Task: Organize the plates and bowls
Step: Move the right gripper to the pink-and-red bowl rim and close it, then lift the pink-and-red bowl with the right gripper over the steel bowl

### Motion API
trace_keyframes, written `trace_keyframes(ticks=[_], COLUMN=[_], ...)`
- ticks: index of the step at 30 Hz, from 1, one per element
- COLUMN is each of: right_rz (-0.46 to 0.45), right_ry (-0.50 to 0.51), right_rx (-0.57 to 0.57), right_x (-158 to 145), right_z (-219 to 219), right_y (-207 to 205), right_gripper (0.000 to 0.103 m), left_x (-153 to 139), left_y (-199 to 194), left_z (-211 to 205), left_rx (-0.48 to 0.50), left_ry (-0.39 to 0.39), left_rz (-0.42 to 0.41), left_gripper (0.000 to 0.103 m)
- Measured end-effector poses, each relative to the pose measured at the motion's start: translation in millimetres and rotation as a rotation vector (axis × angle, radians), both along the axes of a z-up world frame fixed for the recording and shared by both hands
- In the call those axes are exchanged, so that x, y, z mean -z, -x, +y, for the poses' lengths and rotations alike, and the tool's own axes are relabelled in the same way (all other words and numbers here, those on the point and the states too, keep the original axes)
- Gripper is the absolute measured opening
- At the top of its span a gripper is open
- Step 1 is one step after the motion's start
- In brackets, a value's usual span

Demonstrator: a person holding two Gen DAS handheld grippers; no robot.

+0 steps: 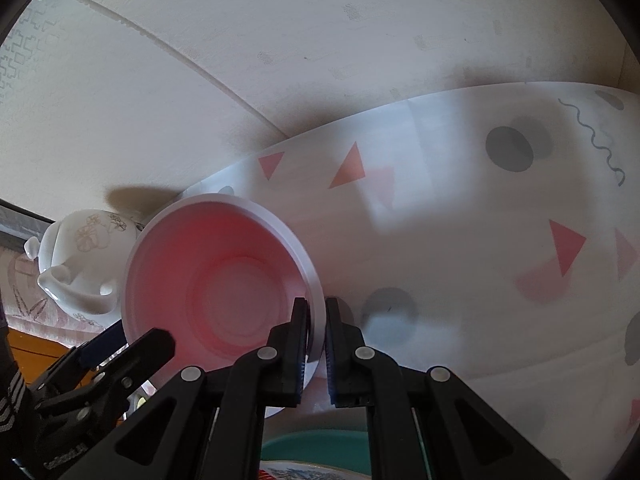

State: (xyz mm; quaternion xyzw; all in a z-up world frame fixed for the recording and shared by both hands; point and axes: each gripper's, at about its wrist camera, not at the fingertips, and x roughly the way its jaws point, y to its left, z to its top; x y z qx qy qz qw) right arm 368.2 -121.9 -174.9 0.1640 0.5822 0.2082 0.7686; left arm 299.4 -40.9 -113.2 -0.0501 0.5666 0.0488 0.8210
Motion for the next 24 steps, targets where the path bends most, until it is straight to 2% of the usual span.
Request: trace_keyframes(ticks=[2, 6, 8, 10, 24], right_rz=[-0.001, 0.001, 0.003, 0.003, -0.033], right_ry=[0.002, 0.002, 0.002, -0.002, -0.045], right_rx=[-0.001, 0.004, 0.006, 0.005, 0.009], right_x=[-0.1, -0.7, -1.4, -2.7, -24.5], right_z=[0.1, 0.7, 0.2, -0.1, -4.1], right_y=[-0.1, 0.3, 1.0, 1.9, 12.0], right_gripper=[0.008, 0.008, 0.008, 0.008, 0.008], left_x=[2.5, 3.1, 5.6, 7.4, -9.5], left_y=[-2.8, -2.1, -3.6, -3.5, 15.4], left_z=[-3.4, -7.3, -9.0, -9.4, -10.6], left_rx=[0.021, 0.043, 0.056, 0.064, 0.067], left_ry=[-0.001, 0.007, 0.02, 0.037, 0.041], left_rz=[0.008, 0.006, 0.012, 0.018, -0.021], left_gripper=[0.047, 0.038, 0.026, 0.019, 0.018])
